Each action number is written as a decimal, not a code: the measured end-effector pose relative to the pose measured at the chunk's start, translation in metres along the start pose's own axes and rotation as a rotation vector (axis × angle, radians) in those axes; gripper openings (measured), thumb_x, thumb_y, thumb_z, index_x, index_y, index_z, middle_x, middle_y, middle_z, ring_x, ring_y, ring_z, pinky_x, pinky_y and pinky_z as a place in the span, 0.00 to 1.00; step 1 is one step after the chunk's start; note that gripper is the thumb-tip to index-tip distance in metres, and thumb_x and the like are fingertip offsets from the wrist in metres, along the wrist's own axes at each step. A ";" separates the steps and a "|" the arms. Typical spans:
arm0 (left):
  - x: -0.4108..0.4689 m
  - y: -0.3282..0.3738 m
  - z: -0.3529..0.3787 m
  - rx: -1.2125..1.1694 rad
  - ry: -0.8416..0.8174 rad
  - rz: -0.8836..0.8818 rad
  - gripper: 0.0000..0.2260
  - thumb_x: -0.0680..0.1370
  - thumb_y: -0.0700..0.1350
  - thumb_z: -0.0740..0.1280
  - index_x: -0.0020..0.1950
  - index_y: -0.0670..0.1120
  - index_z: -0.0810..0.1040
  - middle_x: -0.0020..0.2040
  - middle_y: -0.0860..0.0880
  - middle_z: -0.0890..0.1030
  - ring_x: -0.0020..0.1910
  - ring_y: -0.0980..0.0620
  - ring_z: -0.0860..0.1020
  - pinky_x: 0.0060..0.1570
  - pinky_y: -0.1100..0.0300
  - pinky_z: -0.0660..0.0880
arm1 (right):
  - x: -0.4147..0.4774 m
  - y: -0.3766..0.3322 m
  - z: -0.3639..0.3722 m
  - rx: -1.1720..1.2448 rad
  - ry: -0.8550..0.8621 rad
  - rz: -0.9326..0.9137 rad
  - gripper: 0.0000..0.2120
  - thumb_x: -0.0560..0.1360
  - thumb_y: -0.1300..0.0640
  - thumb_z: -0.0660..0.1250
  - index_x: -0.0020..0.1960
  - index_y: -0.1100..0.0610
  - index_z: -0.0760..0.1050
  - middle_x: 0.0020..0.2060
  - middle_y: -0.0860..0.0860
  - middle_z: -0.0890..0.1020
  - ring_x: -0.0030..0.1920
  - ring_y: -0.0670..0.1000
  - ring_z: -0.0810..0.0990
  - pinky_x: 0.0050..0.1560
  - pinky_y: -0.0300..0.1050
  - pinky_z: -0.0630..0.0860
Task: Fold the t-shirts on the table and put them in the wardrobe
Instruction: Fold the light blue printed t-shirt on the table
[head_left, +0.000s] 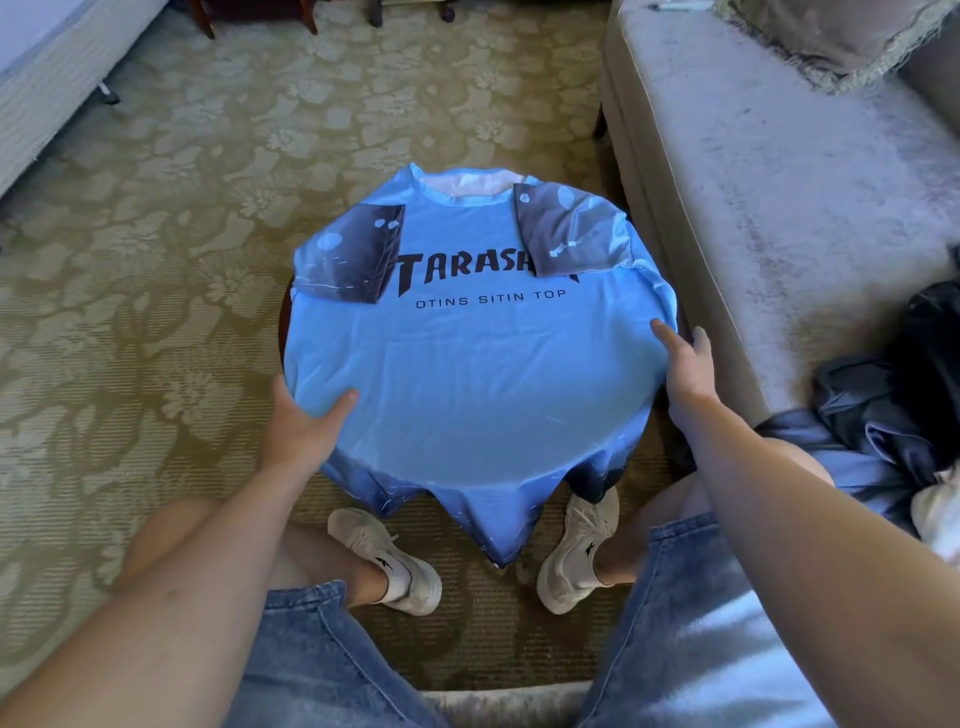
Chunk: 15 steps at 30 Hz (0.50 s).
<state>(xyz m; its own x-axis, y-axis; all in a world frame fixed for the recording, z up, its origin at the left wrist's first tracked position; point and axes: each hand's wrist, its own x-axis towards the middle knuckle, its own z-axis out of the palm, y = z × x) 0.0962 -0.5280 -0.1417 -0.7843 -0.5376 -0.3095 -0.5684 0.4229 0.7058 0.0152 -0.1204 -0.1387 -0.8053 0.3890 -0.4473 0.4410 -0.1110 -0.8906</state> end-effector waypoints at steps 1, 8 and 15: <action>0.001 -0.001 0.001 -0.010 0.015 -0.001 0.31 0.69 0.61 0.74 0.65 0.51 0.66 0.57 0.52 0.76 0.54 0.46 0.77 0.56 0.46 0.77 | 0.004 -0.001 -0.001 0.049 -0.007 0.037 0.48 0.67 0.39 0.72 0.79 0.51 0.52 0.74 0.51 0.65 0.71 0.55 0.68 0.67 0.52 0.68; -0.002 0.004 0.007 -0.102 0.065 -0.033 0.26 0.70 0.56 0.76 0.61 0.48 0.68 0.54 0.52 0.75 0.51 0.50 0.75 0.51 0.54 0.72 | 0.007 0.024 -0.008 0.104 -0.156 0.150 0.25 0.70 0.38 0.70 0.61 0.51 0.78 0.54 0.51 0.85 0.54 0.54 0.84 0.58 0.51 0.77; -0.008 0.013 -0.002 -0.108 0.011 -0.094 0.29 0.69 0.57 0.76 0.62 0.45 0.69 0.54 0.51 0.75 0.50 0.49 0.74 0.50 0.55 0.71 | -0.002 0.040 -0.019 -0.213 -0.062 0.191 0.42 0.62 0.24 0.64 0.62 0.55 0.75 0.58 0.54 0.81 0.55 0.57 0.81 0.62 0.56 0.75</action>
<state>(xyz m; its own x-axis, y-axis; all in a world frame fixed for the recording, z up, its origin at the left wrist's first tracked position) 0.0960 -0.5194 -0.1290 -0.7256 -0.5793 -0.3714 -0.6091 0.2895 0.7384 0.0416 -0.1082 -0.1716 -0.7196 0.3222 -0.6151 0.6549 0.0205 -0.7554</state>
